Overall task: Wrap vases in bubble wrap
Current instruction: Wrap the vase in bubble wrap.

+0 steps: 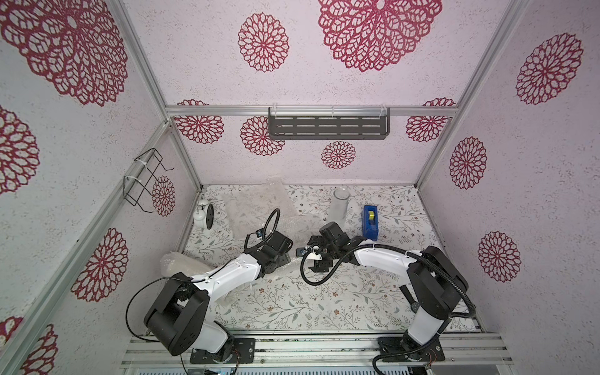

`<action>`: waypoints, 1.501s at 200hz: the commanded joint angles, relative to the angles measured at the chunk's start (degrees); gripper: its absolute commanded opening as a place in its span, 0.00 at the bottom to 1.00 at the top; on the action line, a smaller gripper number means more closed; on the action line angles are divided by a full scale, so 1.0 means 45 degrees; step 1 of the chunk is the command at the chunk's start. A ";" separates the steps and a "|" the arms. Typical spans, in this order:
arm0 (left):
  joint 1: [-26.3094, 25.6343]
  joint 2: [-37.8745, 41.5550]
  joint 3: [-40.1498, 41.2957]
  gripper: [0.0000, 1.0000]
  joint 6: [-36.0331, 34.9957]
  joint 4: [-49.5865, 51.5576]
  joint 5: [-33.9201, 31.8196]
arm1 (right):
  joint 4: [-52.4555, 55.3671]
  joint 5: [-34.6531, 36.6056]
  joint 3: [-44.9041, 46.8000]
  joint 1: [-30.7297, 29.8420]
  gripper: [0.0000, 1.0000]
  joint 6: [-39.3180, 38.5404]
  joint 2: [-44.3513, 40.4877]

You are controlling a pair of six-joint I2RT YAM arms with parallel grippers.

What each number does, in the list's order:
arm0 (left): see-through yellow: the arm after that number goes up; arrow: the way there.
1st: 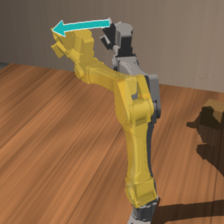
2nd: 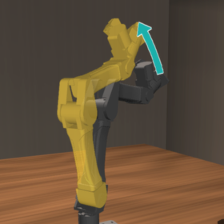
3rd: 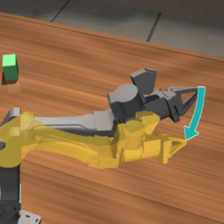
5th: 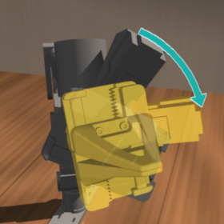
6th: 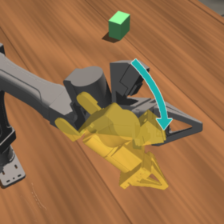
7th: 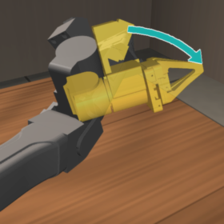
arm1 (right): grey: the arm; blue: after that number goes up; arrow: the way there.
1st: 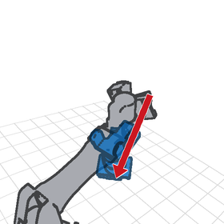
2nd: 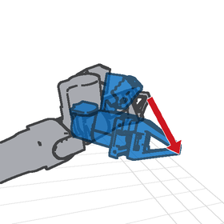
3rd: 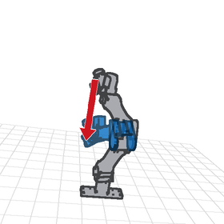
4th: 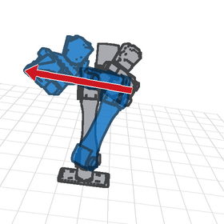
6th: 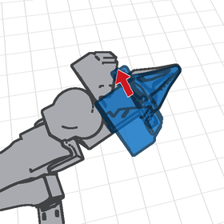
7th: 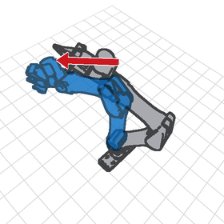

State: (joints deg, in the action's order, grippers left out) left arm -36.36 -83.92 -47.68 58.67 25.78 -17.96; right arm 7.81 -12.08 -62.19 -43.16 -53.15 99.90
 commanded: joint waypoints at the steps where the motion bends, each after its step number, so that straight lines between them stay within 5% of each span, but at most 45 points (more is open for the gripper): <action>1: -0.0040 -0.0336 0.0288 0.78 -0.0216 0.1008 0.0405 | 0.1108 0.0566 -0.0461 0.0273 0.92 -0.0449 0.0543; 81: 0.0447 -0.0306 0.0557 0.80 -0.0624 0.0604 0.0490 | 0.1350 0.1023 0.0079 0.0313 0.90 -0.0313 0.0946; 211: 0.2417 -0.1524 -0.0273 0.80 -0.2004 0.0300 0.1042 | -0.0902 0.1187 0.2602 -0.0639 0.83 0.2721 -0.1078; 300: 0.3362 0.1450 -0.0721 0.86 -0.2483 0.1531 0.0158 | -0.0201 0.1364 0.3132 -0.1705 0.80 0.6419 -0.1682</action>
State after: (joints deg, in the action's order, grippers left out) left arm -22.26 -83.77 -50.35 48.56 30.85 -15.59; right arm -1.34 -5.72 -49.69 -48.71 -34.26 92.68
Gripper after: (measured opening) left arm 0.855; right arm 0.814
